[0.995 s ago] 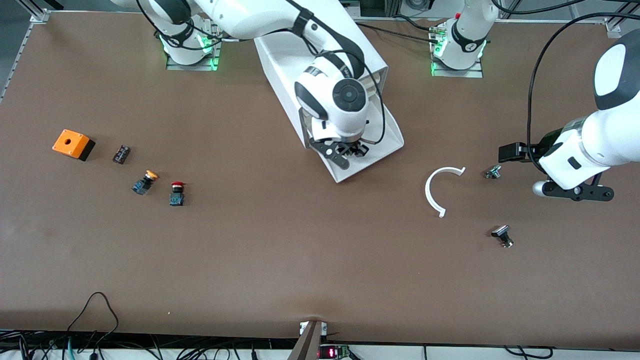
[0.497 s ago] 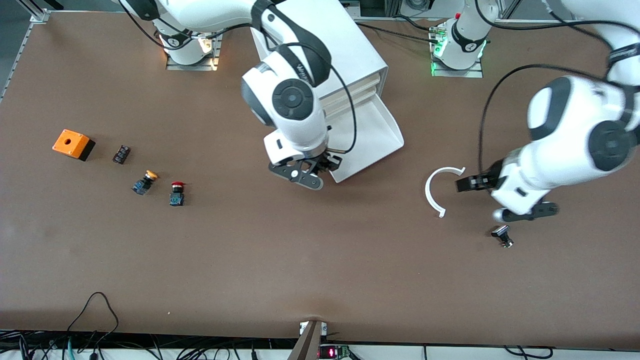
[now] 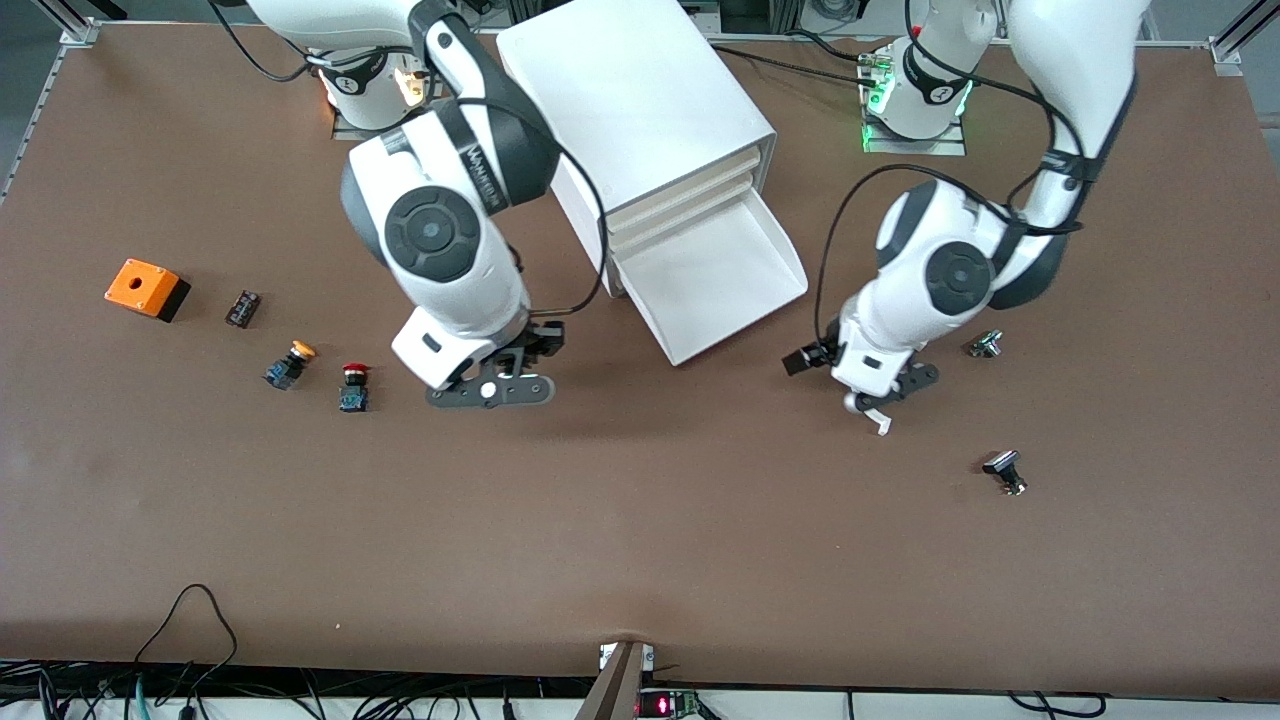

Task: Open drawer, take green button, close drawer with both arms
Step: 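Push the drawer shut with the left gripper while the right gripper carries the button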

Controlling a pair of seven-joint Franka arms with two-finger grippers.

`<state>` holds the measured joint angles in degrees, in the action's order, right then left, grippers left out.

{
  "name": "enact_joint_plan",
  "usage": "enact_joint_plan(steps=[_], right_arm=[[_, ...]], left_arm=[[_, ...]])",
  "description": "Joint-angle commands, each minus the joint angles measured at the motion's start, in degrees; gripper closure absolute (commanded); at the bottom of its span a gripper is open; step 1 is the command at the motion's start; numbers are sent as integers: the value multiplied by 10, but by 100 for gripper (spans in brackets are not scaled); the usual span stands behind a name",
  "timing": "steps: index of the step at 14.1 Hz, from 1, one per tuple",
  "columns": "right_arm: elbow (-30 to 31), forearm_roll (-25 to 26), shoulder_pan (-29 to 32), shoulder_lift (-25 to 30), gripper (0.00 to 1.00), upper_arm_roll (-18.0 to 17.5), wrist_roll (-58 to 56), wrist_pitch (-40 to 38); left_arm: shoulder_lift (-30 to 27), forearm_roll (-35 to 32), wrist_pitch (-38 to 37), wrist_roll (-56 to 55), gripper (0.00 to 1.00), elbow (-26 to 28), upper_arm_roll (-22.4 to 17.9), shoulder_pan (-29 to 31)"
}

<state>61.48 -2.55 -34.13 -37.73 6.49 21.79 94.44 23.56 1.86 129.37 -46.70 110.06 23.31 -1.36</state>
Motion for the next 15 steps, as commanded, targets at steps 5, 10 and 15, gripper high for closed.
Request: enact_joint_plan(steps=[5,10,15], right_arm=[[314,-6,45,98,100,35,-226,208],[413,-73,107,96,100,36,-312,303],[481,-76,126,83,100,35,-332,389]], left_arm=[[0,-84,46,-108,5,41,-1,-36],[42,-163,69,-251,4,41,2,-76],[42,-153,37,-250,4,42,59,-59]])
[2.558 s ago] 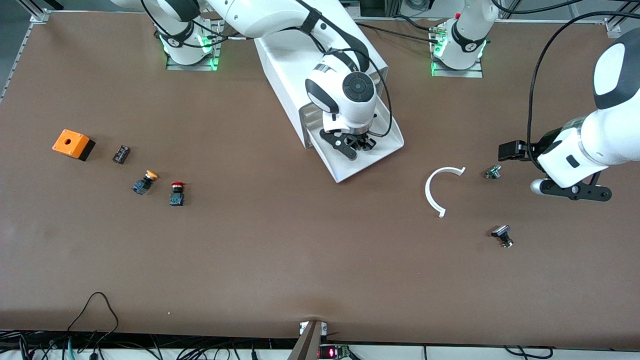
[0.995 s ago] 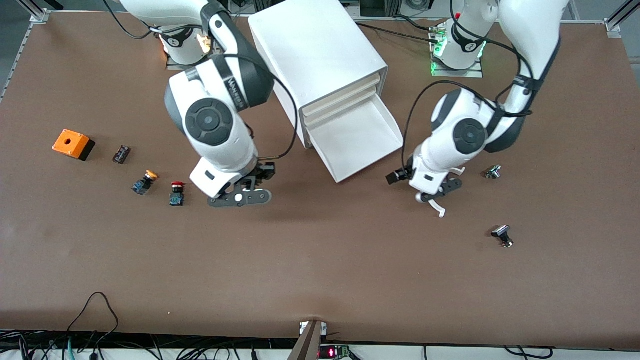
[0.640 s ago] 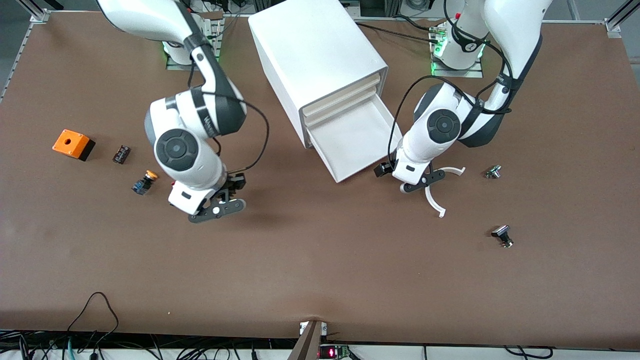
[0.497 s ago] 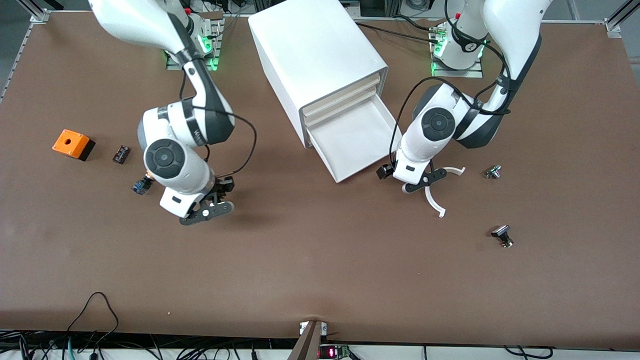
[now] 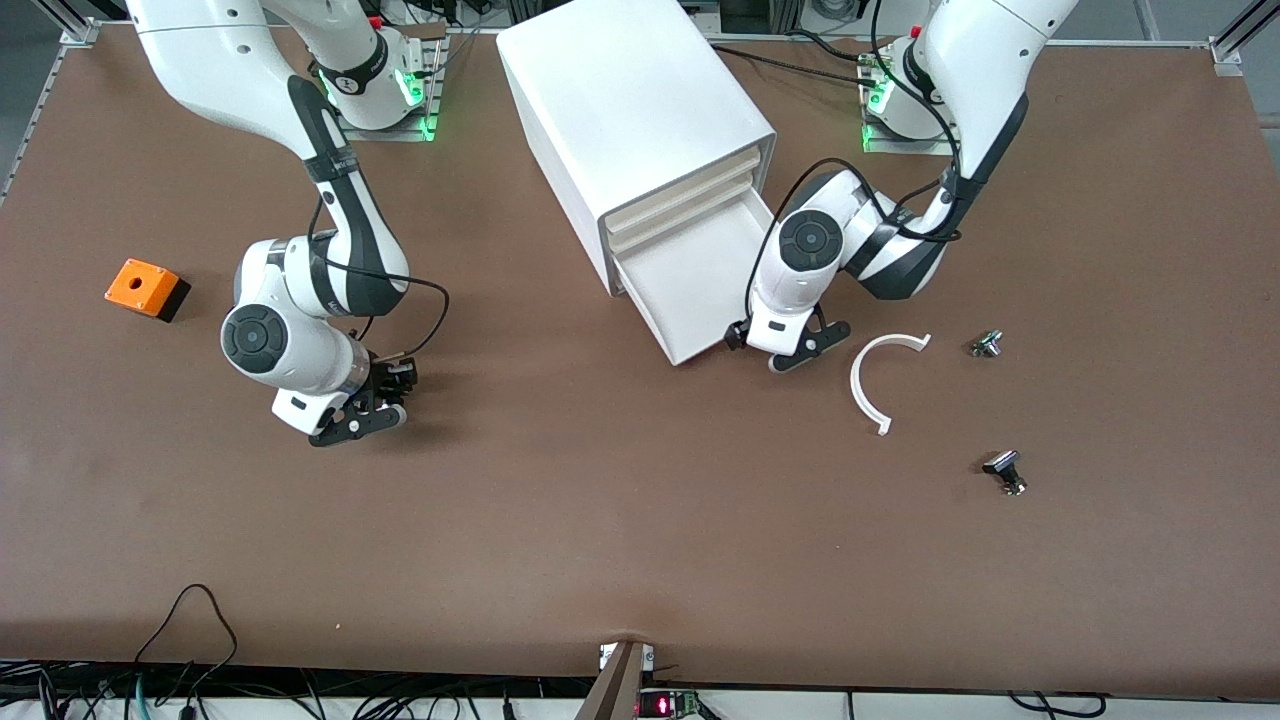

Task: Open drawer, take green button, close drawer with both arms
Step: 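Push the drawer shut with the left gripper while the right gripper carries the button, then set the green button on the table beside the other buttons with the right gripper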

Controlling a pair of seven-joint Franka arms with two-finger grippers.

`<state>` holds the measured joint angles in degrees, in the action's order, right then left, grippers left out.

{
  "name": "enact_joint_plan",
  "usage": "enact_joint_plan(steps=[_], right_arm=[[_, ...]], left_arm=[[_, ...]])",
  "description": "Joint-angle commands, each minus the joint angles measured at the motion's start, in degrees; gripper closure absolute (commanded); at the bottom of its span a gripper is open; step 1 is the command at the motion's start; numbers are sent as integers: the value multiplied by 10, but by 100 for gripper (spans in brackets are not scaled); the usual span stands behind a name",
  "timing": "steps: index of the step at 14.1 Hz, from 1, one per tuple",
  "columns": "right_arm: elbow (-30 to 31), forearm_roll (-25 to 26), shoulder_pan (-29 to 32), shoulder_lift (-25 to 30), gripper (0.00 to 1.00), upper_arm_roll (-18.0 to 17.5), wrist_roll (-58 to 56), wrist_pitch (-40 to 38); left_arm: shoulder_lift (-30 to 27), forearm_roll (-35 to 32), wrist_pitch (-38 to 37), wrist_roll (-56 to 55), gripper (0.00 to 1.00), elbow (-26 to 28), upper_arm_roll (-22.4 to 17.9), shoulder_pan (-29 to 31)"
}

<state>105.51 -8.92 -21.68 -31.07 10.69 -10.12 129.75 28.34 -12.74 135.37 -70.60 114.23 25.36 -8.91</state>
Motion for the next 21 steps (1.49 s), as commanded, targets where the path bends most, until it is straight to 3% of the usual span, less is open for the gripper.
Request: enact_joint_plan(steps=[1,2,4,5,6,7,9,17,21], right_arm=[[44,-13,2,10,100,-7,-13,41],[44,-13,2,8,90,-7,-13,40],[42,-13,3,7,37,-7,-13,39],[42,-13,4,7,19,-7,-13,39],[41,-13,5,9,15,-7,-12,39],[40,-13,5,11,3,-7,-12,39],[39,-13,6,28,1,-7,-12,33],[16,10,5,180,1,-4,-21,-49],[-6,36,5,232,1,5,-18,-115]], left_arm=[[-5,16,-40,-17,4,-1,60,21],[-5,54,-52,-17,3,0,73,21],[-6,70,-80,-15,3,0,81,12],[-5,72,-83,-16,3,-1,102,16],[-4,73,-85,-16,3,0,116,19],[-1,73,-92,-20,3,0,118,9],[8,73,-95,-20,2,0,134,8],[20,76,-99,-13,2,-3,150,5],[15,63,-200,43,2,-91,141,45]])
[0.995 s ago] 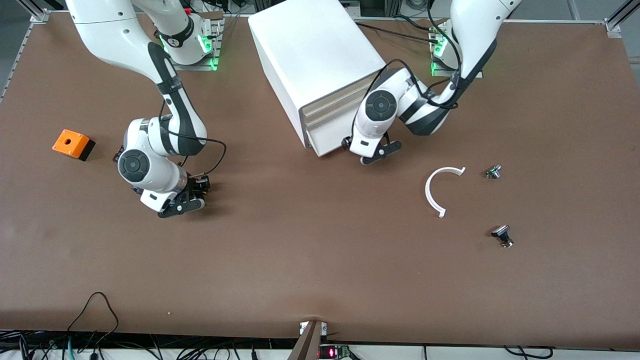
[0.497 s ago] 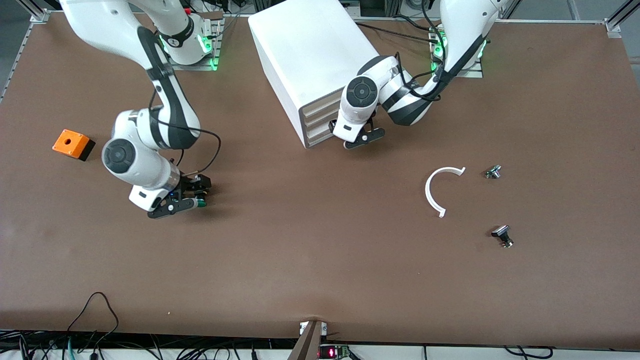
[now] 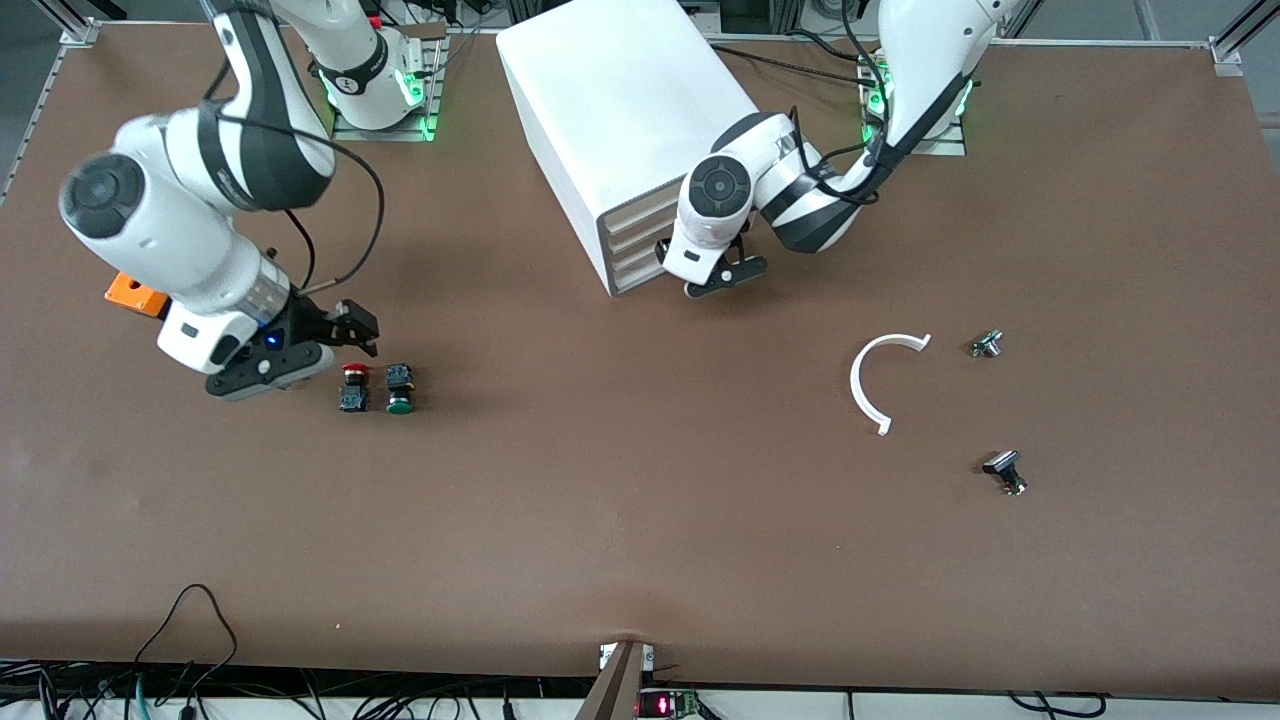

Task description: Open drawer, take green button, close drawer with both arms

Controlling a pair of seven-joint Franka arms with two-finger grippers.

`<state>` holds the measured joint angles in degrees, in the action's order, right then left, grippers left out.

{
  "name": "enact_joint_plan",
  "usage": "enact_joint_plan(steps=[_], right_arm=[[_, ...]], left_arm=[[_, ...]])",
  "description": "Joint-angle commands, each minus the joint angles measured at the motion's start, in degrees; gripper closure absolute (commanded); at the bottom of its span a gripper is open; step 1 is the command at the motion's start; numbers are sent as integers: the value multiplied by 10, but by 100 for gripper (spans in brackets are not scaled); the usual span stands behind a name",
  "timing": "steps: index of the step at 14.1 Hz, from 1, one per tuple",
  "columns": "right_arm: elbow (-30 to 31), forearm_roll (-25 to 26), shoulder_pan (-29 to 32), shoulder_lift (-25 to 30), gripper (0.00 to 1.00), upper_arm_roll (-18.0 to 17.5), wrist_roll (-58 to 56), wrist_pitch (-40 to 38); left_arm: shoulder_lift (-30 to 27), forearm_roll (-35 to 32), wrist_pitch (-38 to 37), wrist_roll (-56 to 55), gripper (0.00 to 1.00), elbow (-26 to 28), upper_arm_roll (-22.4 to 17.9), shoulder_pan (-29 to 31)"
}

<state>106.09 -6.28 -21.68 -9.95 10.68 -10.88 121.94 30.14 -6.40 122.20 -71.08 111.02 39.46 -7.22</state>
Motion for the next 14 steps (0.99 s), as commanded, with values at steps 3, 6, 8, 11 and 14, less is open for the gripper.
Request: enact_joint_plan(steps=[3,6,8,11,14], right_arm=[[-64,19,15,33,1,21,5,-138],[-95,28,57,47,1,9,41,-201],[-100,49,123,68,1,-55,52,-224],[-106,62,190,90,1,-116,91,-257],[-131,77,233,100,1,-174,126,-304]], left_arm=[[-3,-38,-179,148,2,-147,3,97],[-9,-58,-282,272,2,-233,3,149],[-27,-90,-351,374,2,-278,3,184],[-69,-97,-384,528,2,-299,1,245],[-157,-31,-376,666,2,-284,-94,237]])
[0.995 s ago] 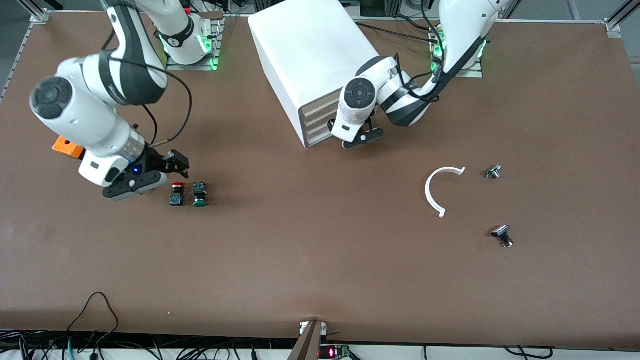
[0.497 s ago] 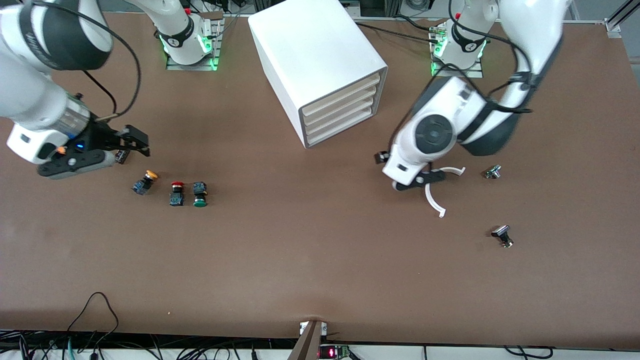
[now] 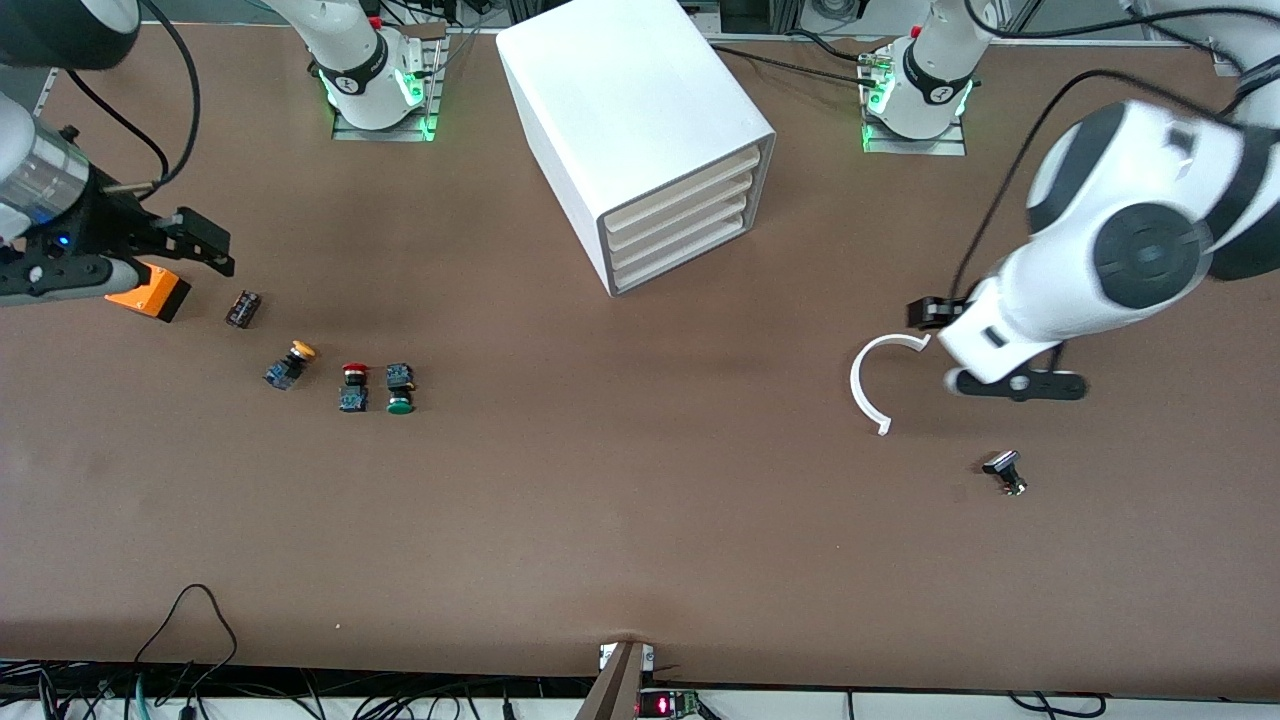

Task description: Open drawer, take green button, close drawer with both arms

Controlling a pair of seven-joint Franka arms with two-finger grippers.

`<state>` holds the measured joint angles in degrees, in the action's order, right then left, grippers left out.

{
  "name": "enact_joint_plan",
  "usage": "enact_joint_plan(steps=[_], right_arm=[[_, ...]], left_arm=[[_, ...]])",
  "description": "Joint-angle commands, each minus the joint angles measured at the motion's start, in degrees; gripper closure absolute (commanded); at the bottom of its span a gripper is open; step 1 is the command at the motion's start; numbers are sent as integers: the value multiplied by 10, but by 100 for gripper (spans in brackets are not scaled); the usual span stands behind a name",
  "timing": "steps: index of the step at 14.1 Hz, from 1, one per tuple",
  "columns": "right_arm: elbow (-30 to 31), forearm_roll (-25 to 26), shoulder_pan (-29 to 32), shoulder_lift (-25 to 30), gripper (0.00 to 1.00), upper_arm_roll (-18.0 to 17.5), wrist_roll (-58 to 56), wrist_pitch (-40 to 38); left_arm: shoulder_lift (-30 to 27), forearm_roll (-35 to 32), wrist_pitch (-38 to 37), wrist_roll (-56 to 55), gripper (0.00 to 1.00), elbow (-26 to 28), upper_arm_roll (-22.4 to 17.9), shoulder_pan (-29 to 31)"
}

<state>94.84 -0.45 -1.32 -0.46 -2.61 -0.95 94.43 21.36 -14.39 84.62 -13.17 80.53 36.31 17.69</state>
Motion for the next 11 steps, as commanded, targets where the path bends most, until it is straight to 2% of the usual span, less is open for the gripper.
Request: enact_joint_plan(steps=[1,2,3,4,5,8,10,11], right_arm=[[-25,30,30,6,1,-44,33,-37],[-29,29,30,6,1,-46,43,-47],[-37,29,31,6,1,-46,52,-59],[-40,29,32,6,1,-45,54,-72],[-40,28,32,8,1,-44,57,-78],[-38,24,39,25,1,-42,54,-77],[-38,23,54,27,1,-44,46,-76],[-37,23,56,28,1,-43,39,-76]], left_arm=[[-99,95,13,129,2,38,-123,-28],[-126,124,31,178,2,56,-199,-63],[-147,130,45,220,2,76,-257,-96],[-167,130,70,230,1,99,-297,-122],[-184,127,104,223,1,124,-316,-142],[-242,126,174,164,1,209,-337,-158],[-250,105,169,145,1,205,-353,-192],[-250,95,155,141,1,198,-352,-190]])
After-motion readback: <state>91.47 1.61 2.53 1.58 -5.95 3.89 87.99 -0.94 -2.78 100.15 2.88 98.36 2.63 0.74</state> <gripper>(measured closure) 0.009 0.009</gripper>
